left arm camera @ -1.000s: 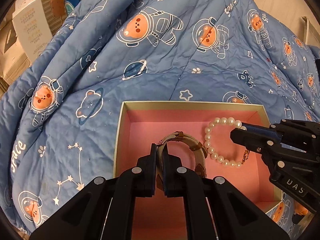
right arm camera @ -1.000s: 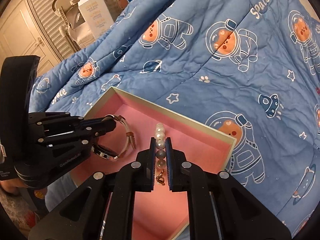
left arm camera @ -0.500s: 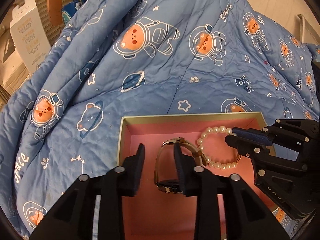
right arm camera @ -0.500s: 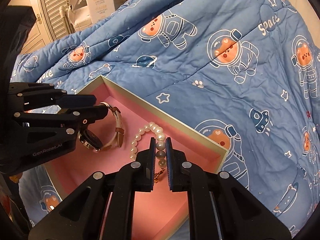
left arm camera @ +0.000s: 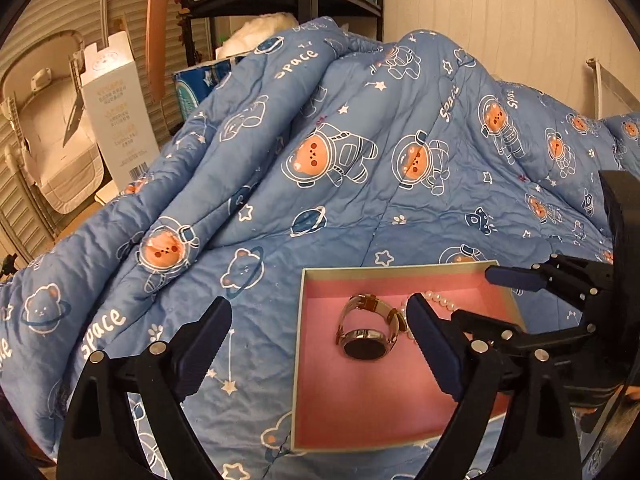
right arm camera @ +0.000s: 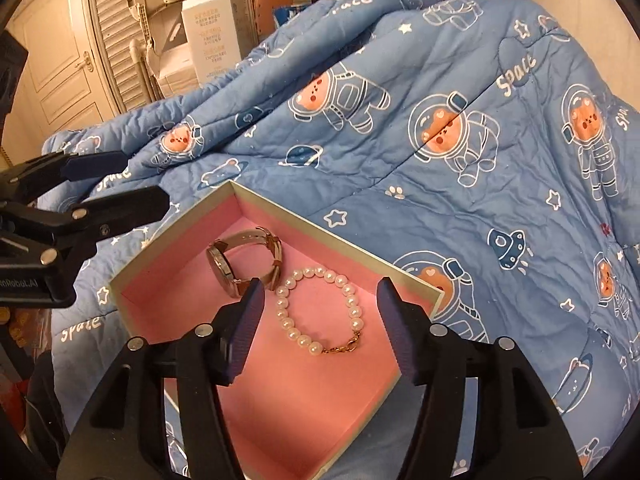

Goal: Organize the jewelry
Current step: 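Open both grippers, withdraw them from the box toward the gold jewelry pile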

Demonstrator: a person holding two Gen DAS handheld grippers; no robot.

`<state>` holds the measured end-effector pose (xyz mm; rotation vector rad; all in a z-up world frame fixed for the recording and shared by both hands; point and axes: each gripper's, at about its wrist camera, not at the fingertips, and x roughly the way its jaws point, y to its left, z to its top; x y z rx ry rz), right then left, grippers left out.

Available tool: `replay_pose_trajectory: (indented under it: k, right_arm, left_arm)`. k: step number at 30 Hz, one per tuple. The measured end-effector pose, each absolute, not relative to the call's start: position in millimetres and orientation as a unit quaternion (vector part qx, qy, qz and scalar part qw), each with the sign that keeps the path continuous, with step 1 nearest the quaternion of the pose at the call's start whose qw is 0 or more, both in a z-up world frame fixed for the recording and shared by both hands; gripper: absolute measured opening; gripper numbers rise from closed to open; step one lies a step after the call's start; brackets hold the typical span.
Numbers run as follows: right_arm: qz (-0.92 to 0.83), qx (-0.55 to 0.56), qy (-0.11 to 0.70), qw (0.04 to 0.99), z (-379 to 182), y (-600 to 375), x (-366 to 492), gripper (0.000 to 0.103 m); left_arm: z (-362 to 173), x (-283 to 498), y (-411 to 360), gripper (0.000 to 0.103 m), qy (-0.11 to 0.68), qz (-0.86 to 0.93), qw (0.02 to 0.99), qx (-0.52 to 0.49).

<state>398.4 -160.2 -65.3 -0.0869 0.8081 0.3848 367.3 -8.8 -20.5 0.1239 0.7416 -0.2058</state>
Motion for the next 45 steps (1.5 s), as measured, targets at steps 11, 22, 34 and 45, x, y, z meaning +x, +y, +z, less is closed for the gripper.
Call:
replay_pose_trajectory:
  k: [11, 22, 34, 45]
  right_arm:
    - [0.221, -0.038, 0.355, 0.908, -49, -158, 305, 0.065]
    - [0.227, -0.063, 0.387, 0.892, -96, -154, 238, 0.065]
    - [0.231, -0.051, 0.431, 0.871, -128, -163, 223, 0.051]
    - [0.252, -0.063, 0.438, 0.86, -133, -156, 231, 0.031]
  left_arm:
    - [-53, 276, 31, 0.096, 0.372, -0.092, 0.924, 0.02]
    - [-88, 205, 27, 0.096, 0.389, -0.095, 0.916, 0.022]
    - [-101, 185, 9, 0.078, 0.4, -0.11, 0.909, 0.025]
    - [-103, 185, -5, 0.068, 0.413, -0.149, 0.898, 0.018]
